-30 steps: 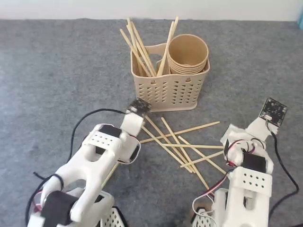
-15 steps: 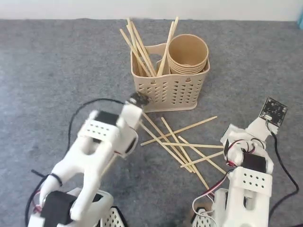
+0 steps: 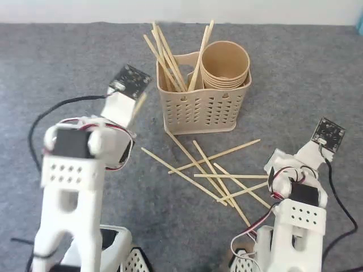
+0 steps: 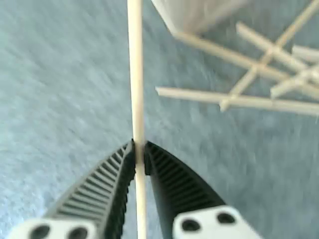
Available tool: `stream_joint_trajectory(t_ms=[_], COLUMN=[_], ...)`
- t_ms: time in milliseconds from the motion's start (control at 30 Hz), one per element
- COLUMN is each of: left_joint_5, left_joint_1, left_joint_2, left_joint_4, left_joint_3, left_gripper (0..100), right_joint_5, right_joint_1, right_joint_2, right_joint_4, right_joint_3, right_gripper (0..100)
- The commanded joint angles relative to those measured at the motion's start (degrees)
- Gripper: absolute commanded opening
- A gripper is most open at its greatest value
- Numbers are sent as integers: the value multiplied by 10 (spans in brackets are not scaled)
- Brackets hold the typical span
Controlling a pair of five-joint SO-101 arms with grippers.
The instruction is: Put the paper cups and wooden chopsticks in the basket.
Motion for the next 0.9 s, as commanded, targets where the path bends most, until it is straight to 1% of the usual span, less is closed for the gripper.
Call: stream_joint_trajectory(t_ms=[0, 100, 200, 300, 400, 500, 633, 733, 867], left_joint_5=[92, 162, 226, 265, 283, 293, 295, 295, 295], left_joint_1=[-2, -1, 11, 19, 45, 53, 52, 54, 84], left_joint_2=[-47, -49, -49, -48, -49, -54, -48, -48, -47], left_joint_4=[-71, -148, -246, -353, -478, -593, -712, -801, -896], left_joint_3=[-60, -87, -88, -66, -22, 28, 65, 87, 111], left_gripper=[13, 13, 13, 13, 13, 13, 13, 13, 13], right_joint_5=[-10, -11, -11, -11, -11, -10, -10, -10, -11], right_joint_1=[3, 6, 7, 19, 36, 48, 58, 71, 79], right_joint_2=[3, 3, 7, 49, 131, 213, 290, 313, 319], right_joint_4=[-9, -8, -7, 8, 26, 27, 28, 24, 19], right_joint_3=[-37, -38, -38, -65, -113, -155, -200, -215, -215], right_gripper=[61, 61, 60, 61, 62, 62, 62, 62, 61])
